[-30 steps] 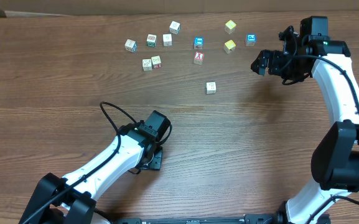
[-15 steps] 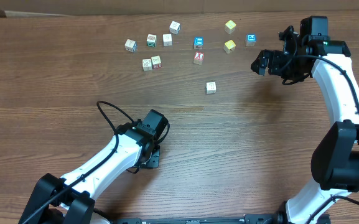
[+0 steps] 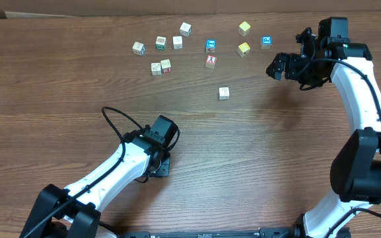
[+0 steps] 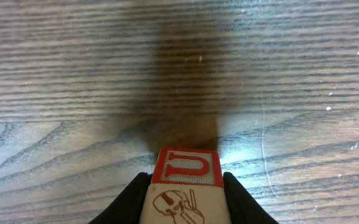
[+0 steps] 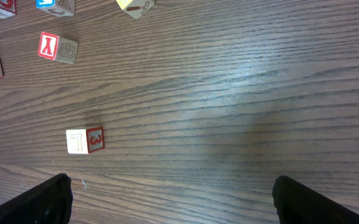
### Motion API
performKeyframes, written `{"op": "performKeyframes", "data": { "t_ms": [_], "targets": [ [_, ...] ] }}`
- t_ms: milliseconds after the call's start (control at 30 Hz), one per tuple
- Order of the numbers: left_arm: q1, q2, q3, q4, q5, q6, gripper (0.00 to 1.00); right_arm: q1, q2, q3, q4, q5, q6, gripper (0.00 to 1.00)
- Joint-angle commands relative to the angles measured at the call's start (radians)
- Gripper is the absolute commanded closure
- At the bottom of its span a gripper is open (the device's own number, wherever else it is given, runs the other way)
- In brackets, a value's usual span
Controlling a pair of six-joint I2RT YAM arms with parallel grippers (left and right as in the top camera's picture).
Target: Form a tower
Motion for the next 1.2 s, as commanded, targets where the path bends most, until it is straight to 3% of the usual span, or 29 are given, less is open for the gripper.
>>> {"op": "performKeyframes", "data": {
  "t_ms": [0,67,133,300,667,967,1167],
  "targets": [
    [0.006,-0.01,-0.014,-0.011,0.027,-0.026,0.71,0.0,-0.027,0.021,0.005,-0.001,0.004,0.0],
    [0.006,-0.01,-0.014,-0.011,0.027,-0.026,0.67,0.0,-0.027,0.021,0.005,-0.001,0.004,0.0],
    [0.006,-0.01,-0.014,-0.011,0.027,-0.026,0.51,0.0,-0.027,0.021,0.005,-0.001,0.004,0.0],
    [0.006,-0.01,-0.014,-0.019,0.027,-0.026,0.33,0.0,-0.027,0.021,0.005,-0.001,0.004,0.0],
    [0.006,-0.01,-0.007,-0.021,0.027,-0.025,0.36,0.0,-0.027,0.021,0.005,-0.001,0.004,0.0],
    [0.004,-0.012,0.029,-0.036,0.027,-0.025,0.27,0.0,-0.027,0.021,0.005,-0.001,0.004,0.0],
    [0.004,-0.051,0.033,-0.037,0.027,-0.025,0.27,0.0,-0.027,0.021,0.005,-0.001,0.004,0.0]
  ]
}}
